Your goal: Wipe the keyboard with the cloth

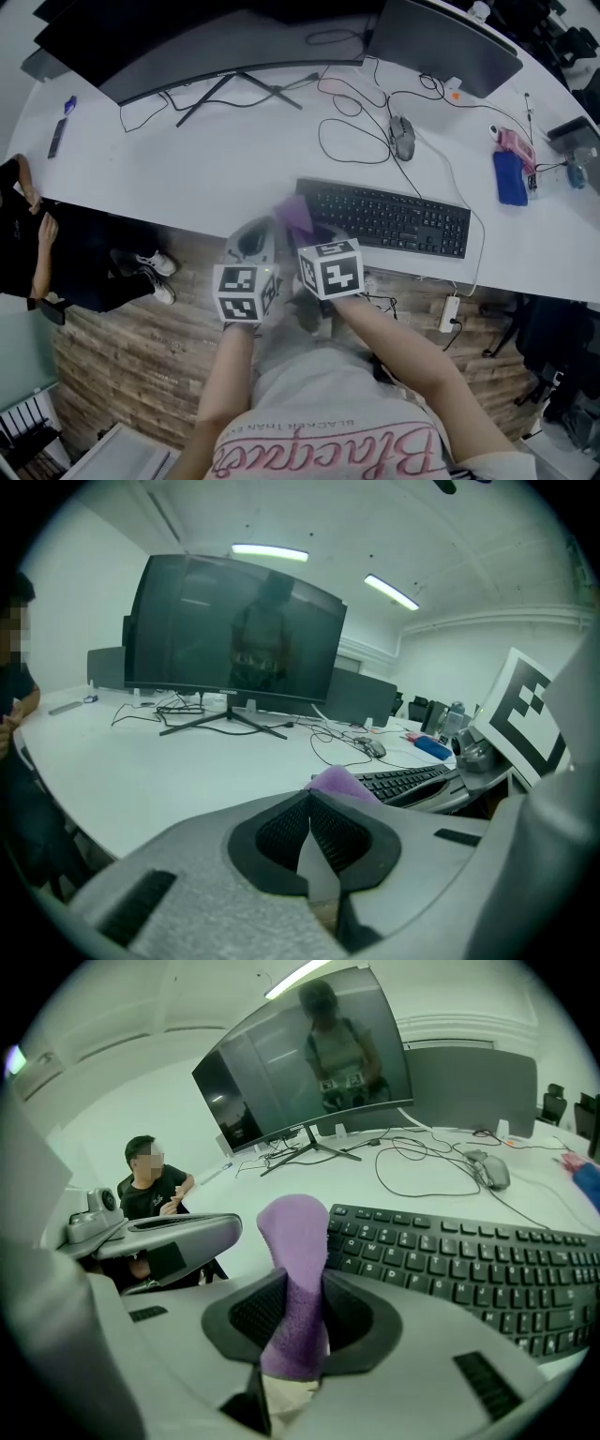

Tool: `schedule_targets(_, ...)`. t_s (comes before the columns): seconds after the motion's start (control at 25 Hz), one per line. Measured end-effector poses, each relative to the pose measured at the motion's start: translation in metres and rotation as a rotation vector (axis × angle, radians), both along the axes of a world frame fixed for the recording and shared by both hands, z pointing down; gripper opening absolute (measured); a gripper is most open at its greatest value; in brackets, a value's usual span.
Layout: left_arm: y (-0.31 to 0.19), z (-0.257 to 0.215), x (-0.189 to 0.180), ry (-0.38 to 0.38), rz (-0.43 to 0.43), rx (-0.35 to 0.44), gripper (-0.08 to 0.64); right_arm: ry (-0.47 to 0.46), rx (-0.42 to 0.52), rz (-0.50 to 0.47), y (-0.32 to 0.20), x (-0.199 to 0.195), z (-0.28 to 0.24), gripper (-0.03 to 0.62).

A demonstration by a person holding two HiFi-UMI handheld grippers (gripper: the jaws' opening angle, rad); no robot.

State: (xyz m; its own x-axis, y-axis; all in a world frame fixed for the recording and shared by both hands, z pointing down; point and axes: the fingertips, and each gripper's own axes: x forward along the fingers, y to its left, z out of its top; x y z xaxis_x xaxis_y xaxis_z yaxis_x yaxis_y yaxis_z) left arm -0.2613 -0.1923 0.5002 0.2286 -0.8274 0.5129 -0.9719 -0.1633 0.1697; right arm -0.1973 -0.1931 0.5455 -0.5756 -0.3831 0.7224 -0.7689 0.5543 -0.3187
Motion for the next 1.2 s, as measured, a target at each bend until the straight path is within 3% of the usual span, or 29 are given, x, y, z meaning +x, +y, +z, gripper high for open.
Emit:
schedule_targets(0.48, -0.008, -0.001, 0.042, -0.005, 0.047, -0.004, 0.006, 0.008, -0.019, 0.053, -0.006, 0.048, 0.001, 0.094)
schedule_targets(1.2, -0.026, -0.001, 0.135, 0.008, 0.144, -0.006, 0.006, 0.031, -0.041, 0.125, -0.012, 0.141, 0.002, 0.094)
